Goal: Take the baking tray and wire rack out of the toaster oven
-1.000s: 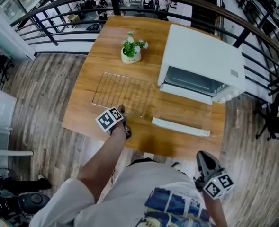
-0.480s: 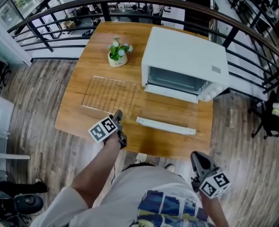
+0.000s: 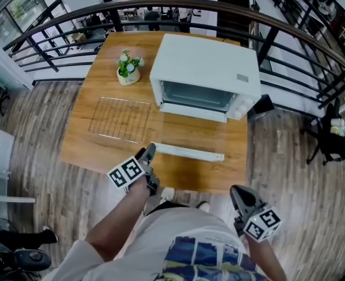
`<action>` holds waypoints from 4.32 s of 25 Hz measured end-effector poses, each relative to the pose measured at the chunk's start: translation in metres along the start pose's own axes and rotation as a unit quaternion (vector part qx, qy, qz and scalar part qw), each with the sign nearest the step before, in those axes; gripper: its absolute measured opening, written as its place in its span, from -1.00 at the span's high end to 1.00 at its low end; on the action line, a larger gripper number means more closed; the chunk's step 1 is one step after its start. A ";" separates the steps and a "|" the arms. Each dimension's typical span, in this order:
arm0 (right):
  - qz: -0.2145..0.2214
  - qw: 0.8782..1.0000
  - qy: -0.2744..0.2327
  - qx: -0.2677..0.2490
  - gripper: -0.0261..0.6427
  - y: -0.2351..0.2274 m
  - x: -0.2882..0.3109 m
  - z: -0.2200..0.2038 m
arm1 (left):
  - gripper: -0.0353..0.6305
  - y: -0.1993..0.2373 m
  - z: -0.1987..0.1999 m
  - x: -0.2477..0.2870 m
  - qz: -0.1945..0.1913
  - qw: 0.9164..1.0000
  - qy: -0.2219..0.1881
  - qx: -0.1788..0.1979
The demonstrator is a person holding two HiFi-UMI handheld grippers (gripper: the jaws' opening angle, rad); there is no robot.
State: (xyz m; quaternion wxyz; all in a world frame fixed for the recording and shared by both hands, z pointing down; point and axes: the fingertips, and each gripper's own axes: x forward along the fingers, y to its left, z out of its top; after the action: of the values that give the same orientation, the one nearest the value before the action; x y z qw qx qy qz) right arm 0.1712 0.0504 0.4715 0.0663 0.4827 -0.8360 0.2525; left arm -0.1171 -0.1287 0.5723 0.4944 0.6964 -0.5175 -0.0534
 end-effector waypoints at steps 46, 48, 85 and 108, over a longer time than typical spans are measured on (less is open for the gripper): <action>-0.106 0.993 -0.026 0.055 0.92 -0.062 -0.039 -0.007 | 0.23 -0.120 -0.040 0.191 -0.181 0.973 0.069 -0.122; -0.112 0.992 -0.026 0.058 0.92 -0.062 -0.036 -0.008 | 0.23 -0.114 -0.038 0.205 -0.180 0.973 0.068 -0.123; -0.227 0.969 -0.027 0.093 0.92 -0.068 -0.060 -0.021 | 0.69 -0.094 -0.018 0.325 -0.174 0.955 0.039 -0.235; -0.191 0.978 -0.016 0.080 0.92 -0.070 -0.056 -0.017 | 0.71 -0.084 -0.039 0.290 -0.167 0.951 0.042 -0.258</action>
State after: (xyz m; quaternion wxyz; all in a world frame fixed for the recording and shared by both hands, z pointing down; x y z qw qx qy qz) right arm 0.2576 0.0738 0.4916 0.0612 0.6411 -0.7066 0.2932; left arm 0.0950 -0.3299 0.6566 0.6627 0.6232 -0.3407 -0.2376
